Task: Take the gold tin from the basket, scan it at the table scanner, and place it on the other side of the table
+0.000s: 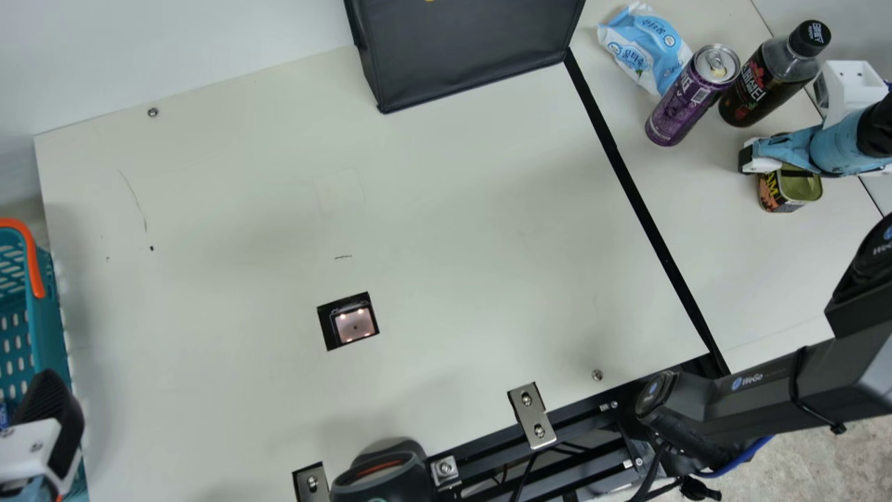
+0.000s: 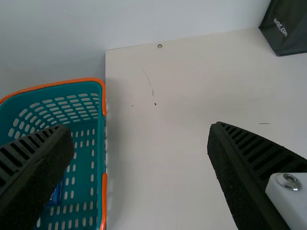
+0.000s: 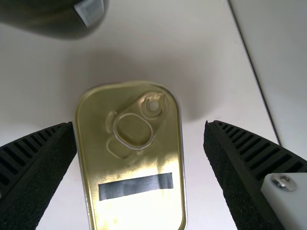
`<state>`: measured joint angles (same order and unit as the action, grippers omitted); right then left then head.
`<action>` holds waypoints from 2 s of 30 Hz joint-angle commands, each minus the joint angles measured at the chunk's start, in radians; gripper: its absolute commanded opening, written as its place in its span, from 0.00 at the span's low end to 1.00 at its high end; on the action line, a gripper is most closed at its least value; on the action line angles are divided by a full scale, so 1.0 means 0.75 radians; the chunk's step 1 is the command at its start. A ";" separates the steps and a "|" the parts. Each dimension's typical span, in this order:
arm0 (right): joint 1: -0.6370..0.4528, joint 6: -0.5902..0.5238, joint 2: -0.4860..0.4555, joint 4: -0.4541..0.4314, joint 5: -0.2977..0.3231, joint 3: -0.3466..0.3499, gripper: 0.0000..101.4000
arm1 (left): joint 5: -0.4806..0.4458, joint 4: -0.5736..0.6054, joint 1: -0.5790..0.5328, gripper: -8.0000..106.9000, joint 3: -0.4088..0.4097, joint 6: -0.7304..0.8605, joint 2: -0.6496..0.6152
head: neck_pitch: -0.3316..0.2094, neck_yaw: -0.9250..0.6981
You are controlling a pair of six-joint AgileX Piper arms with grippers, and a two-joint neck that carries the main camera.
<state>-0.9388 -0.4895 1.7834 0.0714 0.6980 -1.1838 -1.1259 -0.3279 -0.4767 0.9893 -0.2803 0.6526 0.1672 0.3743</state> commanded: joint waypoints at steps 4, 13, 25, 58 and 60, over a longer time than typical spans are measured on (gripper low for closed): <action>0.015 0.000 -0.063 0.042 -0.008 0.006 0.94 | 0.000 0.000 0.000 0.85 0.000 0.000 0.000 | -0.039 0.003; 0.126 0.167 -0.221 -0.062 0.054 -0.023 0.94 | 0.000 0.000 0.000 0.85 0.000 0.000 0.000 | -0.039 0.003; 0.352 0.446 -0.453 -0.213 0.257 -0.126 0.94 | 0.000 0.000 0.000 0.85 0.000 0.000 0.000 | -0.039 0.003; 0.917 0.612 -1.036 -0.177 0.563 -0.136 0.94 | -0.072 0.294 0.373 0.85 0.178 0.233 0.086 | -0.039 -0.462; 0.964 0.617 -1.083 -0.169 0.580 -0.124 0.94 | -0.081 0.331 0.420 0.85 0.200 0.262 0.097 | -0.039 -0.462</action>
<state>-0.2478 -0.0291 0.9992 -0.0584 1.1279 -1.2793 -1.1833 -0.1010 -0.1943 1.1317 -0.0994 0.7203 0.1687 0.0353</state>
